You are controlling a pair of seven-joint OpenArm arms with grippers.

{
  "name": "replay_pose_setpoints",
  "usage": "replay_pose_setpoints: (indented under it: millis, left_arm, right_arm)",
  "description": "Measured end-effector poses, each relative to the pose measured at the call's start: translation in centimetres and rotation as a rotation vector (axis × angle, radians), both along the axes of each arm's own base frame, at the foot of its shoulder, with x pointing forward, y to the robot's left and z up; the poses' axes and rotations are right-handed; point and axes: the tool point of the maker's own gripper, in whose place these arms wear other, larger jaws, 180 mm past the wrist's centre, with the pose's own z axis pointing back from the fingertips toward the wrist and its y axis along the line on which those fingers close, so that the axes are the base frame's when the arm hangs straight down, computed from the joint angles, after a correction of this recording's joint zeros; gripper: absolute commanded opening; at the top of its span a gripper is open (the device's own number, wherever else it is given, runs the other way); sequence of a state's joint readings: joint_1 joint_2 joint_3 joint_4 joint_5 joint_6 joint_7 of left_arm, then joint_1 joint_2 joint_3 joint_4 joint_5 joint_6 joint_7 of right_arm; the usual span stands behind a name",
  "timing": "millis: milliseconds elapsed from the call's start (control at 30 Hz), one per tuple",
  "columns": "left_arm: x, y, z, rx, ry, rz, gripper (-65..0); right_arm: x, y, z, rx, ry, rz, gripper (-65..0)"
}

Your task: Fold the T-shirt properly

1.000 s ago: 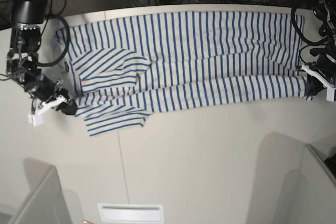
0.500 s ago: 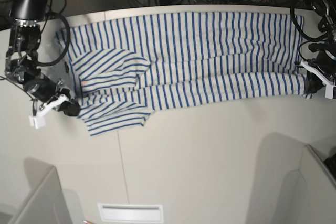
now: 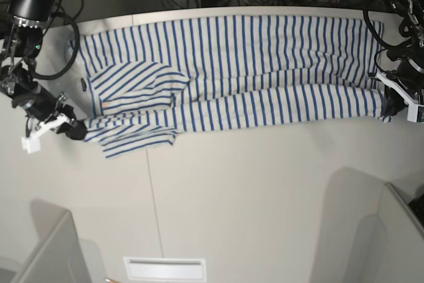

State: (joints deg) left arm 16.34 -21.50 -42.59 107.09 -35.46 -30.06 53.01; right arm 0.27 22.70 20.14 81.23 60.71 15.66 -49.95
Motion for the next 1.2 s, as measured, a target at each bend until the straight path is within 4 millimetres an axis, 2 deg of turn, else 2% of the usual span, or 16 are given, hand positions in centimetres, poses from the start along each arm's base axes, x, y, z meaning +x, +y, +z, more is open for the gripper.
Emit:
replay_pose_setpoints:
  millis: [100,200,400,500,633,800,900,1033,1200]
  left_arm:
    - [-0.5,1.0,1.0,0.014,-0.029,0.044,-65.0]
    - [-1.4,1.6,0.7,0.024,0.016,0.065,-65.0]
    - [-1.9,1.5,0.7,0.032,0.029,0.063,-65.0]
    - [-2.7,1.5,0.2,0.037,0.056,0.063,-65.0]
    - [-3.8,1.4,-0.3,0.052,0.091,0.052,-65.0]
    - [-3.8,1.2,0.0,0.058,0.084,0.045,-65.0]
    - [-4.2,1.3,-0.2,0.057,0.092,0.055,-65.0]
    - [-5.4,2.9,0.9,0.102,0.080,0.062,-65.0]
    - [-7.4,2.9,-0.2,0.109,0.136,0.050,-65.0]
  right_arm:
    - [-0.7,0.2,-0.5,0.008,0.019,0.006,-65.0]
    - [-1.7,0.5,-0.7,-0.012,0.027,0.022,-65.0]
    - [-1.3,1.3,1.2,-0.025,-0.032,0.049,-65.0]
    - [-2.0,1.1,0.8,-0.026,0.005,0.058,-65.0]
    - [-2.7,-0.2,1.5,-0.005,0.006,0.002,-65.0]
    - [-3.3,-0.3,2.4,-0.016,0.005,0.011,-65.0]
    - [-4.0,-0.1,1.9,-0.012,0.019,0.014,-65.0]
    - [-5.7,-0.1,0.5,-0.013,0.068,0.014,-65.0]
    - [-7.1,0.4,0.3,-0.029,0.082,0.029,-65.0]
